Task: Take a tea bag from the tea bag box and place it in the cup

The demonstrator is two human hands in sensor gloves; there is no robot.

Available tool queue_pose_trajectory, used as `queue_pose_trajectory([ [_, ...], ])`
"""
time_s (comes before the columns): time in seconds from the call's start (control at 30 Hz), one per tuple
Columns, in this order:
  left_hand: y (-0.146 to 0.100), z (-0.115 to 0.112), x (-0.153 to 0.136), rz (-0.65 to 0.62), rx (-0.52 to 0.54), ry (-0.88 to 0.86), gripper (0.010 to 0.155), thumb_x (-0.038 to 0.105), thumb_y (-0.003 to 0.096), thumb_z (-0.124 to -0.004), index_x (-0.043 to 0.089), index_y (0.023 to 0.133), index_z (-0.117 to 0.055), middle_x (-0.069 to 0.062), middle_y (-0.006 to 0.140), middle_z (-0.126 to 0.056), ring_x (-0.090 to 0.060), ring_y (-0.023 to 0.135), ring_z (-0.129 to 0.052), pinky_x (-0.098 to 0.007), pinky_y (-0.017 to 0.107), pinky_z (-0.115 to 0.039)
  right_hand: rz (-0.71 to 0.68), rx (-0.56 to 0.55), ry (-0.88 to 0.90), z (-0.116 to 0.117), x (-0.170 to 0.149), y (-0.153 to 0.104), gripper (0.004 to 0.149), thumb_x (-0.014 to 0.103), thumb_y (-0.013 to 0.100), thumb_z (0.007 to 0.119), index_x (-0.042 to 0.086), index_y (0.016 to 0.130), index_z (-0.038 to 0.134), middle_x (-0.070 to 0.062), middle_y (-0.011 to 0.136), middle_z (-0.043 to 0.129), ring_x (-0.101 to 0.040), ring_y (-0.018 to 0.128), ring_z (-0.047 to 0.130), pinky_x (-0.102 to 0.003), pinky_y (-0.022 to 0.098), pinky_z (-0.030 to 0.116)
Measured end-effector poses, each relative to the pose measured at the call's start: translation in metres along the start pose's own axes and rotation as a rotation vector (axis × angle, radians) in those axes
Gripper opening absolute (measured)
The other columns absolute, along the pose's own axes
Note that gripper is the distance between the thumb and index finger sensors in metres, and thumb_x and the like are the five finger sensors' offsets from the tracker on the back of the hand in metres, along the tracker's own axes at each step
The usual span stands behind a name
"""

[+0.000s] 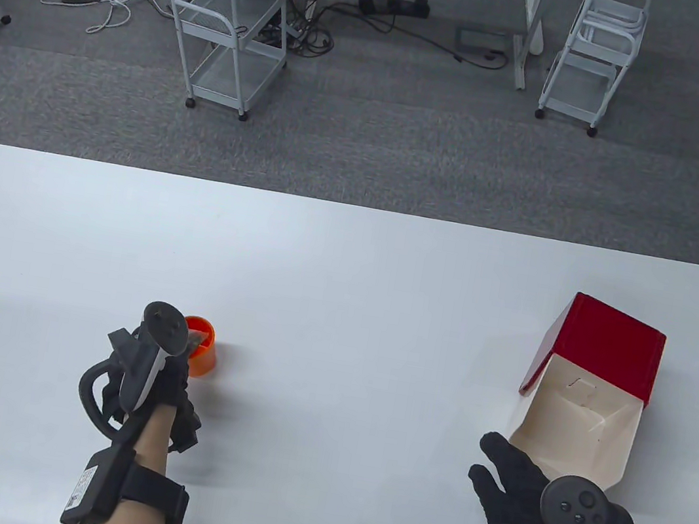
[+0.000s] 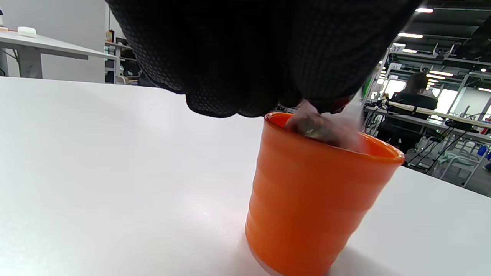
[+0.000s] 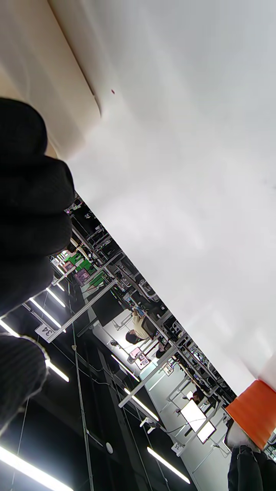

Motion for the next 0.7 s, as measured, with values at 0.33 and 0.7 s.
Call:
queue_pose_trajectory([
  [0.33, -0.021, 0.015, 0.004, -0.145, 0.024, -0.189, 0.061, 0.054, 0.0468, -0.076, 0.03, 0.103, -0.072, -0.006, 0.113, -0.074, -0.03, 0.097, -0.082, -0.042, 0.071, -0.074, -0.009, -0.004, 0.006, 0.0, 0.001, 0.0, 0.062, 0.049, 0.047, 0.073, 0.014, 0.097, 0.065, -0.021, 0.099, 0.072, -0.049, 0.082, 0.077, -0.058, 0.063, 0.066],
  [0.7, -0.089, 0.023, 0.04, -0.476, -0.088, -0.613, 0.065, 0.057, 0.0485, -0.073, 0.027, 0.106, -0.07, -0.009, 0.116, -0.07, -0.034, 0.1, -0.076, -0.046, 0.072, -0.069, -0.029, -0.003, 0.017, 0.001, 0.003, 0.0, 0.062, 0.049, 0.047, 0.073, 0.014, 0.097, 0.065, -0.02, 0.099, 0.072, -0.049, 0.082, 0.077, -0.057, 0.063, 0.067],
])
Point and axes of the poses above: the tracker on the back of each hand, its own x axis roughly to the thumb side, its own y axis roughly from the wrist to the fingertips, z = x × y, the point moved 5 cm from there along y, roughly from the wrist to the fingertips
